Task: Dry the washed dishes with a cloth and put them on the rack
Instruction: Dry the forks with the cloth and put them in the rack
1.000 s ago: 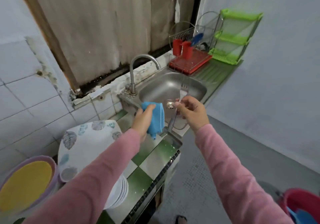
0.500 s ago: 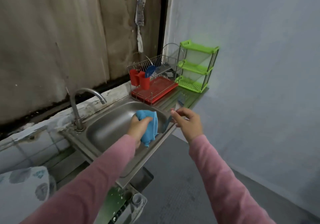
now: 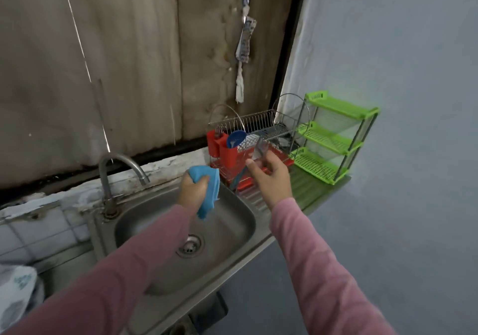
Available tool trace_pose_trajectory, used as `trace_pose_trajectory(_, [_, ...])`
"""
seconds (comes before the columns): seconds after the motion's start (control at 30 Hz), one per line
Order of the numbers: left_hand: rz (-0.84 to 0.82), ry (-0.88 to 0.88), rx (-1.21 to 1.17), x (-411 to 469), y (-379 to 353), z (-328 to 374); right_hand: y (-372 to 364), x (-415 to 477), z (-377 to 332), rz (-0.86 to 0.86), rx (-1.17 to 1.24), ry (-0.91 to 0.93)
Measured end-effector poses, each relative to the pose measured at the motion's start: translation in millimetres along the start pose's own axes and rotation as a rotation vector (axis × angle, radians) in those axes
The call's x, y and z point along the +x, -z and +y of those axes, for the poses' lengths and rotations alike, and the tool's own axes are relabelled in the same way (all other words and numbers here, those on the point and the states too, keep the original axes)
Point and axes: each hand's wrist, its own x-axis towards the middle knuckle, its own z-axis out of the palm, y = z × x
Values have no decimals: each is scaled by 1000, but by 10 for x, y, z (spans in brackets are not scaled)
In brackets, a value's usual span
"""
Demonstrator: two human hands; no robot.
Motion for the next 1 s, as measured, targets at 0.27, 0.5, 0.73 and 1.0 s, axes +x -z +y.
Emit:
trace_pose_trajectory(0.27, [144,-124,-76,957,-274,523,-235,1167,-124,-111,86,171])
trace_pose_trajectory(0.5, [179,-208,-64,1394,-516,722,-393,1905,72,-83,93,137])
trace_pose_trajectory(0.73, [249,-190,-62,1650,-583,656,-643,2485,294,-215,-124,60])
trace_pose_trajectory(1.0, [266,-164,-21,1769,-579,640,-874,2726,446,-487,-547,44])
